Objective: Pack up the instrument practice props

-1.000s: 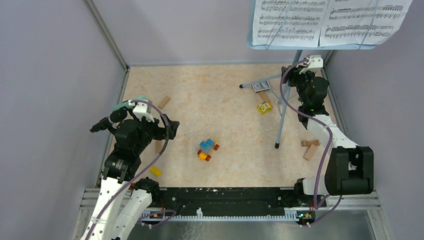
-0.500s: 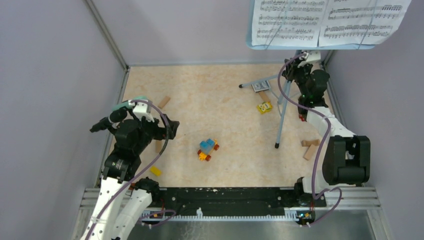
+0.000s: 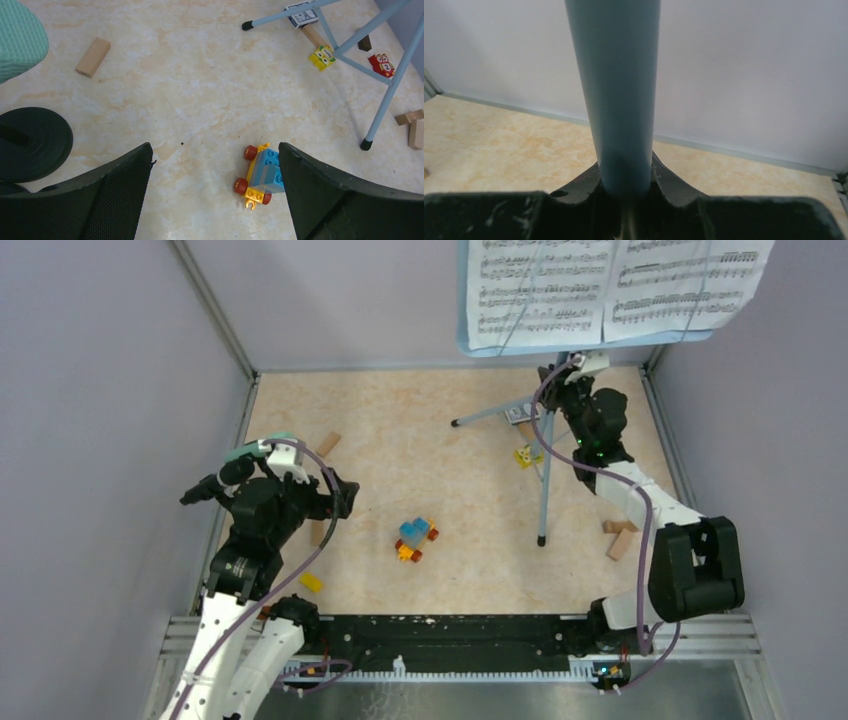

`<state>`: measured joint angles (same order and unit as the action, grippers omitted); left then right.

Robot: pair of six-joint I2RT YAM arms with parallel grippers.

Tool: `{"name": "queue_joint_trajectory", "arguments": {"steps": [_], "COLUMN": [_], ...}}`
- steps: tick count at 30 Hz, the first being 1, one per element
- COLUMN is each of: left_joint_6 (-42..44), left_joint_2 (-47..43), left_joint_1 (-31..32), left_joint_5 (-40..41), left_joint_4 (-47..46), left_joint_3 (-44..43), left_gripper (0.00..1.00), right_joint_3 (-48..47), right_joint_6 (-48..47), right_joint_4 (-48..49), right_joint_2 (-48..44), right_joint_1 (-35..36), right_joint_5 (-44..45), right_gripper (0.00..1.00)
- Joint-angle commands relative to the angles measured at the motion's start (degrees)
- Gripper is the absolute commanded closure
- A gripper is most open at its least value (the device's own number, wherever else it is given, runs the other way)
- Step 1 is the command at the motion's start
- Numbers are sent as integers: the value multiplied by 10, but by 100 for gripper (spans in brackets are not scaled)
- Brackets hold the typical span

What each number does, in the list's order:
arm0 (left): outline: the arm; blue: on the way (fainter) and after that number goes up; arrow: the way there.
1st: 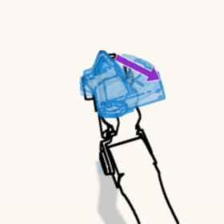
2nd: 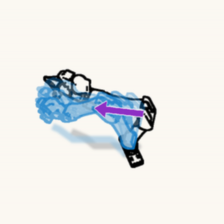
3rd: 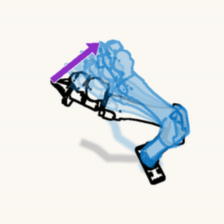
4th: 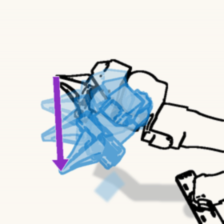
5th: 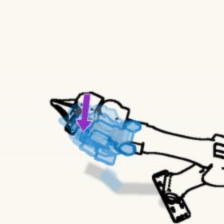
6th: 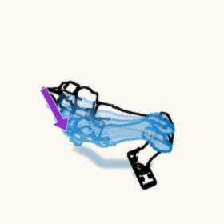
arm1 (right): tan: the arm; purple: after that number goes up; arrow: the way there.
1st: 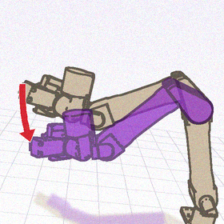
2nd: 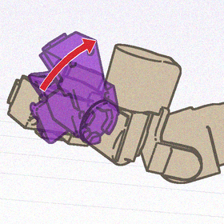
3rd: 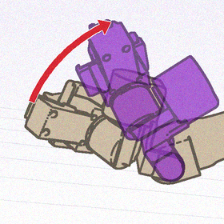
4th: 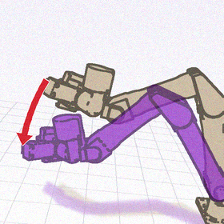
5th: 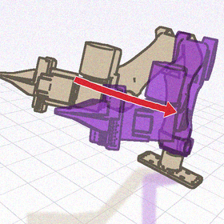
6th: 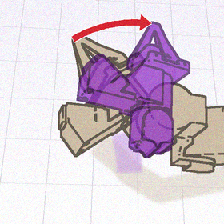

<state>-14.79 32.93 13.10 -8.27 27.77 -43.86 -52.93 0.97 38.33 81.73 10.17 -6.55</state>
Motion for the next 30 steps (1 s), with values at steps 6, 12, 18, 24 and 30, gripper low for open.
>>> {"name": "queue_joint_trajectory", "arguments": {"steps": [6, 12, 18, 24, 30], "left_joint_6": [6, 6, 6, 6, 6], "left_joint_2": [6, 7, 6, 6, 8], "left_joint_1": [-4, -3, -4, -4, -3], "left_joint_5": [1, 1, 1, 0, 1], "left_joint_4": [-28, -27, -26, -27, -26], "left_joint_3": [2, 2, 3, 3, 3], "left_gripper": [1, 1, 1, 1, 1], "right_joint_3": [-41, -98, -125, -124, -91], "right_joint_6": [112, 176, 153, 99, 56], "right_joint_4": [-83, -164, -141, -105, -80], "right_joint_2": [-33, 5, 49, 69, 51], "right_joint_1": [180, 262, 339, 384, 390], "right_joint_5": [244, 379, 443, 480, 469], "right_gripper": [100, 100, 100, 100, 80]}}
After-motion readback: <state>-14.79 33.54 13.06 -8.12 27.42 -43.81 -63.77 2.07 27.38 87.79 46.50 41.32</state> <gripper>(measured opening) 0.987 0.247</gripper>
